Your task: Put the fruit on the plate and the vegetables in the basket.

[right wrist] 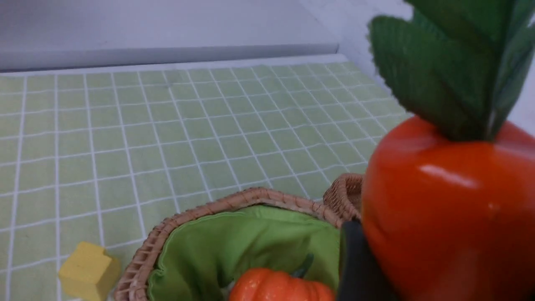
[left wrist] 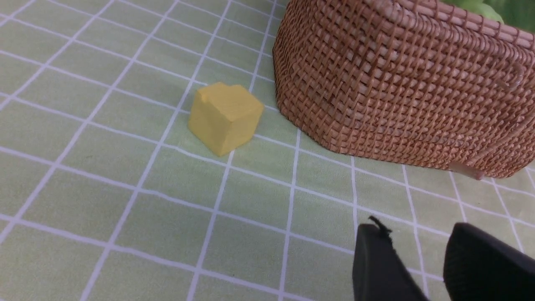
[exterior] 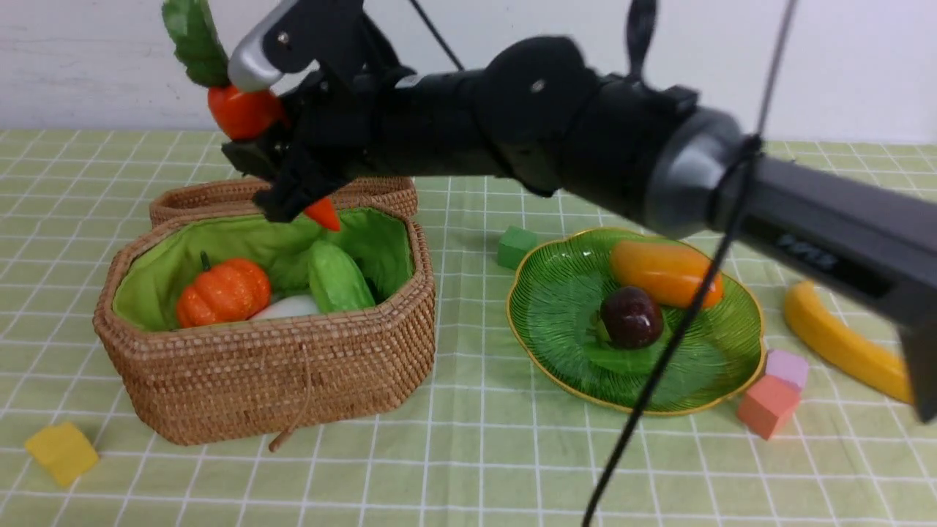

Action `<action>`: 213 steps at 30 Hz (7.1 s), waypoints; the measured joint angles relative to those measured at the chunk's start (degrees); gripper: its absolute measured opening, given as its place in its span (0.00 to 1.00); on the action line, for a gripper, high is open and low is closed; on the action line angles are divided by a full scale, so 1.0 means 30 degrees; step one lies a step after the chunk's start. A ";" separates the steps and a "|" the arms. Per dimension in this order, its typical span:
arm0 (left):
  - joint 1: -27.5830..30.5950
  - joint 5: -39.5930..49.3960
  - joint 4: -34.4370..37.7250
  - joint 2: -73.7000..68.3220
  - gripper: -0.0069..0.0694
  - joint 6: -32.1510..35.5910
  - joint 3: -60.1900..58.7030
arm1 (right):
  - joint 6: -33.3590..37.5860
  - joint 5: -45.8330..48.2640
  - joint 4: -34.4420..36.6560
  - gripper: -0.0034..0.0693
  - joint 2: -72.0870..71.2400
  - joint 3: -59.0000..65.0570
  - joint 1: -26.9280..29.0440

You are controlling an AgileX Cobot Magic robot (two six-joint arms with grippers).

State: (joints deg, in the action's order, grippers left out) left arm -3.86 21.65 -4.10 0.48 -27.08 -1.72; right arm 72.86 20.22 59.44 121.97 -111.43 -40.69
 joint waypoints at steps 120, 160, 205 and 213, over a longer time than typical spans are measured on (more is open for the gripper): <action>0.0000 0.0000 -0.0017 0.0000 0.40 0.0019 0.0000 | -1.5345 1.3281 -1.4915 0.43 -1.4041 0.8223 0.7172; 0.0000 0.0000 -0.0017 0.0000 0.40 0.0019 0.0000 | -2.4642 0.1486 -1.9547 0.04 -3.5589 3.2823 1.5048; 0.0000 0.0013 -0.0017 0.0000 0.40 0.0019 0.0000 | -2.5342 0.0354 -1.9510 0.10 -4.0878 3.7519 1.6536; 0.0000 0.0013 -0.0017 0.0000 0.40 0.0019 0.0000 | -2.5342 0.0354 -1.9510 0.11 -4.0878 3.7519 1.6536</action>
State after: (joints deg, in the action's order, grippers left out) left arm -3.86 21.69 -4.15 0.48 -27.03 -1.72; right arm -3.17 21.29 0.91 -0.66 1.13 8.92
